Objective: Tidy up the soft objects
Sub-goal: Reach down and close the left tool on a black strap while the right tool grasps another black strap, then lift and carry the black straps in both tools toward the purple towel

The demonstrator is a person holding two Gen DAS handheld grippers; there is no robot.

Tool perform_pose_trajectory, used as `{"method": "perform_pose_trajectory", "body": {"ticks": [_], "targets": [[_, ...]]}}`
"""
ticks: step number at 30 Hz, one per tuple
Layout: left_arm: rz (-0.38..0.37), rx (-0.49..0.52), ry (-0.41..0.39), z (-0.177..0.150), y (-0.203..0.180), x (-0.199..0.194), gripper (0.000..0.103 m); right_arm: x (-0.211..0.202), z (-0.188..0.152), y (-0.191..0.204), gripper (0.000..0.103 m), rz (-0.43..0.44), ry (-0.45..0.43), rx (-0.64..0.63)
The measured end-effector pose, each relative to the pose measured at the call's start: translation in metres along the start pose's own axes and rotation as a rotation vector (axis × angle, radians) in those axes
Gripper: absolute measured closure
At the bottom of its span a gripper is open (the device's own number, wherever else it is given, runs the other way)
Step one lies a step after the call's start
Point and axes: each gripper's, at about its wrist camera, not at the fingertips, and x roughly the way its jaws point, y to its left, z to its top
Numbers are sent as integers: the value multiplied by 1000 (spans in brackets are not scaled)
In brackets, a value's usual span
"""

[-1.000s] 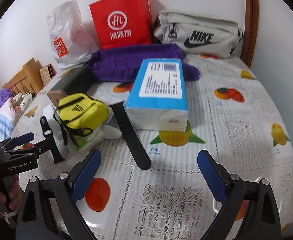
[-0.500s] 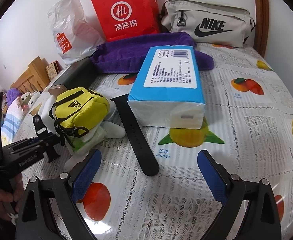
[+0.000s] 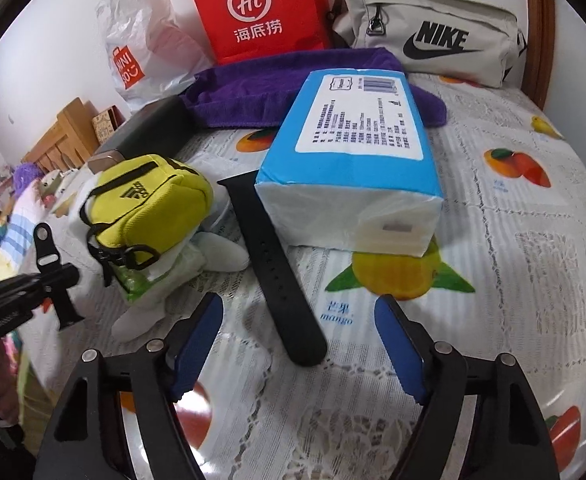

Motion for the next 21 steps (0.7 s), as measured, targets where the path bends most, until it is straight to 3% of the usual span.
{"method": "perform_pose_trajectory", "body": {"ticks": [2,5,6,7,9,19,21], "targets": [[-3,-11,4,-1,5,1,95,4,1,5,26,-15,-9,-24],[-8,-19,5,-1,9,3,95,11,0,19,44,-79,-32,-109],[-14,-25,6,-1,11,4,95,11,0,22,53,-75,-38,-126],[-18,-28,7,-2,12,4,95,10,0,25,76,-47,-36,-134],[-22,-30,7,-1,14,5,95,8,-1,25,86,-48,-25,-141],[-52,-47,0,-4,25,4,95,-17,-8,12,98,46,43,-43],[-50,-50,0,-4,27,5,95,-11,-7,12,98,16,52,-42]]}}
